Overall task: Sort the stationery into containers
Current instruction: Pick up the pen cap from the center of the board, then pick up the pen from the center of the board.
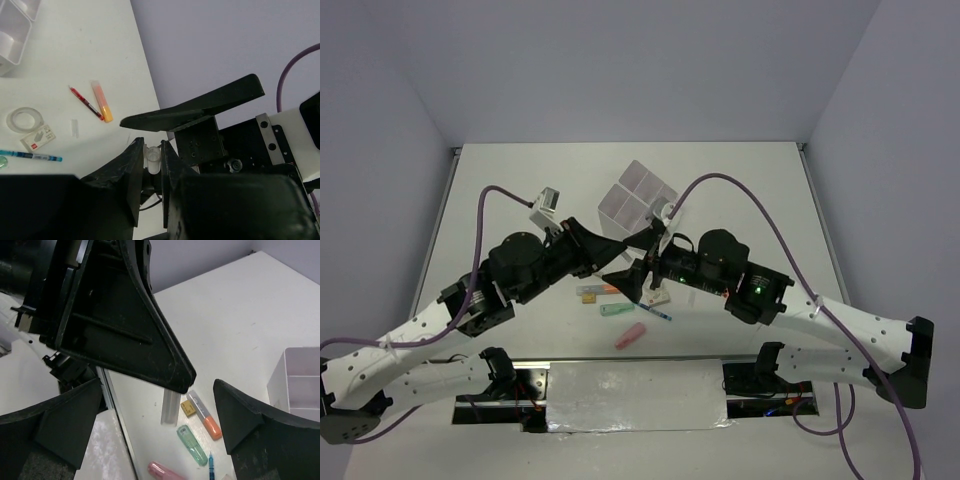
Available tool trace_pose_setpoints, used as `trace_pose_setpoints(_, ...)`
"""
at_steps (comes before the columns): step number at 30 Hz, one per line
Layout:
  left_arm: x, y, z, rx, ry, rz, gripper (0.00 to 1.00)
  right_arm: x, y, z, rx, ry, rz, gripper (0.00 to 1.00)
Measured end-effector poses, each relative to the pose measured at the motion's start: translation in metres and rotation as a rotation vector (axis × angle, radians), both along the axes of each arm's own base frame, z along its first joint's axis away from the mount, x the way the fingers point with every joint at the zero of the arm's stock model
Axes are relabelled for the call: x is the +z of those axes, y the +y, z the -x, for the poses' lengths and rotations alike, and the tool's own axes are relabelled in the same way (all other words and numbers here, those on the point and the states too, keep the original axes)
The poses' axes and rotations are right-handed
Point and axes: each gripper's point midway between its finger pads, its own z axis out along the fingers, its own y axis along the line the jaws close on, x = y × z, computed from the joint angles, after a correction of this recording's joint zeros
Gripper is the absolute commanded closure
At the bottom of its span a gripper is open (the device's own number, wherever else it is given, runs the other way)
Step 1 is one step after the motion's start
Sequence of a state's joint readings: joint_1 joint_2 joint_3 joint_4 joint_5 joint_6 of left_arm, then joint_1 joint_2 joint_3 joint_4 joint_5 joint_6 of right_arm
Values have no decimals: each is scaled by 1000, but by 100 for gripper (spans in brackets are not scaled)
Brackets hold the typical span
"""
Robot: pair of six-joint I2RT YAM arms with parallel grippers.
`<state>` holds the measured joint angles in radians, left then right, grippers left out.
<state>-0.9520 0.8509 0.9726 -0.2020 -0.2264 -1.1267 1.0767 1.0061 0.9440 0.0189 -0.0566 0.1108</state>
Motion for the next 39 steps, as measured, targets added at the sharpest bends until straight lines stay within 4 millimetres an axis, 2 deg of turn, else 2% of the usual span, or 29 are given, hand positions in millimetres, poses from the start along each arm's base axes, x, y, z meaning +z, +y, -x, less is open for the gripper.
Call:
trace_pose_setpoints(7,-11,21,-11,102,-21,-94,100,6,-19,2,7,-5,-34,0)
trace_pose_setpoints(9,-14,31,-16,144,-30,-143,100,3,-29,1,-11,-3,-32,0)
trace_pose_setpoints(12,-17,54,-26,242,-52,-235,100,-16,-51,-5,-66,35,-2,0)
trace_pose_setpoints(15,-26,87,-36,345,-55,-332,100,-47,-76,-31,-203,112,79,4)
trace_pose_setpoints(19,-42,132,-48,463,-24,-456,100,-103,-88,-68,-348,227,279,8)
trace_pose_setpoints(22,-58,162,-57,517,15,-551,100,-161,-91,-72,-349,299,470,13)
trace_pose_setpoints(24,-72,177,-61,537,50,-601,100,-186,-94,-64,-316,329,550,17)
trace_pose_setpoints(27,-103,186,-62,512,94,-677,100,-204,-88,-52,-250,347,611,23)
trace_pose_setpoints(32,-159,179,-50,379,162,-772,100,-239,-70,-32,-154,367,722,32)
trace_pose_setpoints(35,-167,175,-47,334,166,-788,100,-257,-70,-27,-130,392,775,35)
trace_pose_setpoints(39,-158,175,-47,329,128,-781,100,-263,-68,-23,-118,397,794,36)
